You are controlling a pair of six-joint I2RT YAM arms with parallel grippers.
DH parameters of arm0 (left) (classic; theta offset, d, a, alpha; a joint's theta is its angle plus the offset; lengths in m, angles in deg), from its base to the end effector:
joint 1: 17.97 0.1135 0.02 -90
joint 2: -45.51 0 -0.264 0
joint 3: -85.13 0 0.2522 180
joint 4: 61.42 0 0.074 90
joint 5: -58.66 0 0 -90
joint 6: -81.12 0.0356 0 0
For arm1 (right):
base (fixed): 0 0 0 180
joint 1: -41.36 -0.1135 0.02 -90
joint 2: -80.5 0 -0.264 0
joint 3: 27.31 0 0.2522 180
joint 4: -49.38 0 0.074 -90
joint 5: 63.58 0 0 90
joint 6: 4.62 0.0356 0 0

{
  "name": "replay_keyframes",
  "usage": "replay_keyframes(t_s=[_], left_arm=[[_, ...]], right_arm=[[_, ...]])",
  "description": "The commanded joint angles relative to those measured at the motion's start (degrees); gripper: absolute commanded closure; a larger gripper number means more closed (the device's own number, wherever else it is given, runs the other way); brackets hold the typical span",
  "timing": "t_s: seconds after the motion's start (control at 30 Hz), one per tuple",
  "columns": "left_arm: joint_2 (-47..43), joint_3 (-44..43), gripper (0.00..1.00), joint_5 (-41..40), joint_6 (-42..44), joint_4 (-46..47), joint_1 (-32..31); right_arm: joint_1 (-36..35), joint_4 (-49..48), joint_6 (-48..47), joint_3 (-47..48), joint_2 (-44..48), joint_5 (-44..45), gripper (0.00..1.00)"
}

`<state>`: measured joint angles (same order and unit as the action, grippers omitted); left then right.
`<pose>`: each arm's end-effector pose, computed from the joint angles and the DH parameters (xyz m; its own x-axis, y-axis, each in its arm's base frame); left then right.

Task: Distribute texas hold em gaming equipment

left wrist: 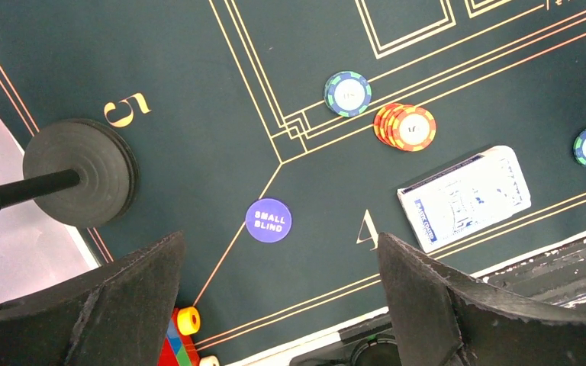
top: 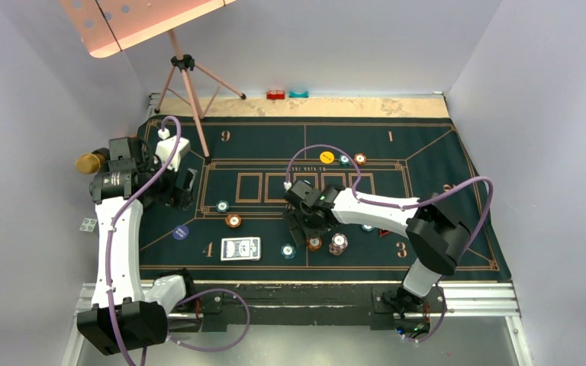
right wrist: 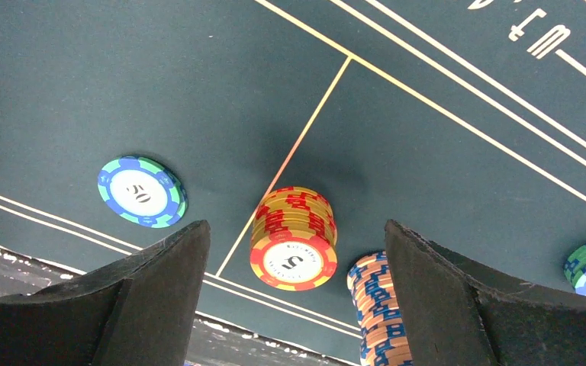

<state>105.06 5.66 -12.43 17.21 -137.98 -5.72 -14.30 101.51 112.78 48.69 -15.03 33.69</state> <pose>0.1808 0.0275 0.3371 -0.7447 0.2640 -0.6129 0.3351 0.9422 -0.0013 0.1828 0.2596 0.1882 -0.8420 -0.4232 -0.3346 -0.4608 0.8867 0.0382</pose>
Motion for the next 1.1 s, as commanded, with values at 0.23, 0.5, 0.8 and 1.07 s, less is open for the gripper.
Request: replay_keyframes(t_s=[0.23,0.5,0.8,1.07], left_arm=[[-1.0,-0.9,0.00,0.6,-0.4,-0.5,0.2],[-1.1,-1.0,0.00,0.0,-0.1,-0.2,0.2],[-1.2,-1.0,0.00,-0.9,0.3,0.2,0.2],[-1.1,-1.2,0.00,-1.2,0.5,0.4,0.2]], right_arm=[[-0.3,-2.1,-1.2,-0.7,-1.7,-0.9,0.20],[-0.3,-0.6,-1.6,-1.4,-1.6,-0.4,0.28],[-0.3,0.5,-2.5,-1.5,-2.3,-0.7,0.42],[-0.3,2.6,-3.2,-1.2,-1.1,1.1,0.53]])
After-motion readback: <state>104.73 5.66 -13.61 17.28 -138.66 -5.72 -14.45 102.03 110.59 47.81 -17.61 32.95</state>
